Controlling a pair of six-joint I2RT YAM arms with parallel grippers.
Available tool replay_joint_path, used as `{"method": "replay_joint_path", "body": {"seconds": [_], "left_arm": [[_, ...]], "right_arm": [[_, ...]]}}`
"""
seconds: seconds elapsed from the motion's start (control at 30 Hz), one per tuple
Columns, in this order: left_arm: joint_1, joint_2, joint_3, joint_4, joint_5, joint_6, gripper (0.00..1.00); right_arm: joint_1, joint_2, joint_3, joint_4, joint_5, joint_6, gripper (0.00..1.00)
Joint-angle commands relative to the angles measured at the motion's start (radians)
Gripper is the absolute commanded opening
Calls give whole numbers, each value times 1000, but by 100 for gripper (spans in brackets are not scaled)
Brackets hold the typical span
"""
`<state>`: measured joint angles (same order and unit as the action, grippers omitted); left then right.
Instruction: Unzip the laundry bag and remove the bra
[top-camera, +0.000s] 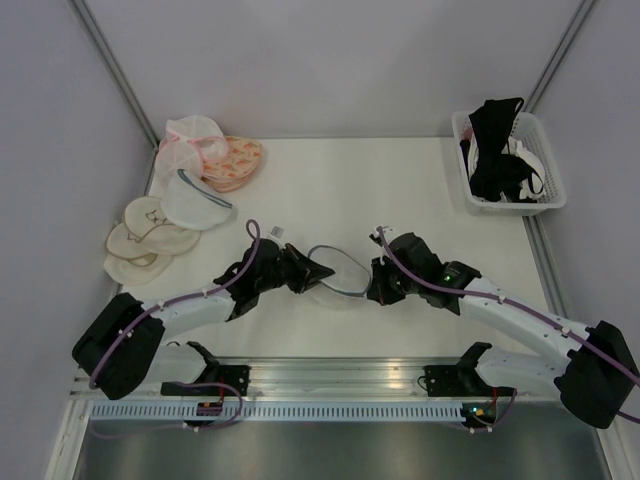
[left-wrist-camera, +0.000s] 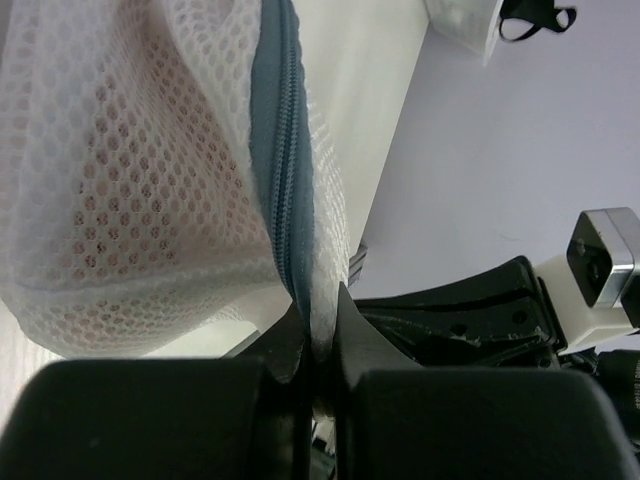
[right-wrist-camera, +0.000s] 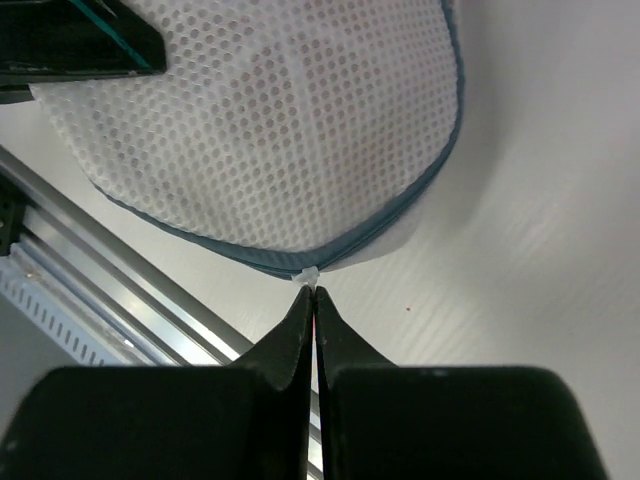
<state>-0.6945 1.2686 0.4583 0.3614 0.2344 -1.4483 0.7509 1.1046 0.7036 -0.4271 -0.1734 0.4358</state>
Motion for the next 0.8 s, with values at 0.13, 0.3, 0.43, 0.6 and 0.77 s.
{"method": "replay_joint_path", "body": {"seconds": [0.13,0.3,0.43,0.6,0.77], "left_arm": [[131,193,155,80,319,245,2],[179,430,382,174,581,339,2],[182,521,575,102,634,371,26],[185,476,553,-5,550,428,66],[208,431,464,-65,545,474,31]], "right_arm": [[4,3,46,-137,193,-31,0],[4,3,62,-107,141,-22,1],[4,-6,73,-85,101,-17,1],[4,-12,73,-42,92,-11,0],[4,1,94,-67,167,9,0]]}}
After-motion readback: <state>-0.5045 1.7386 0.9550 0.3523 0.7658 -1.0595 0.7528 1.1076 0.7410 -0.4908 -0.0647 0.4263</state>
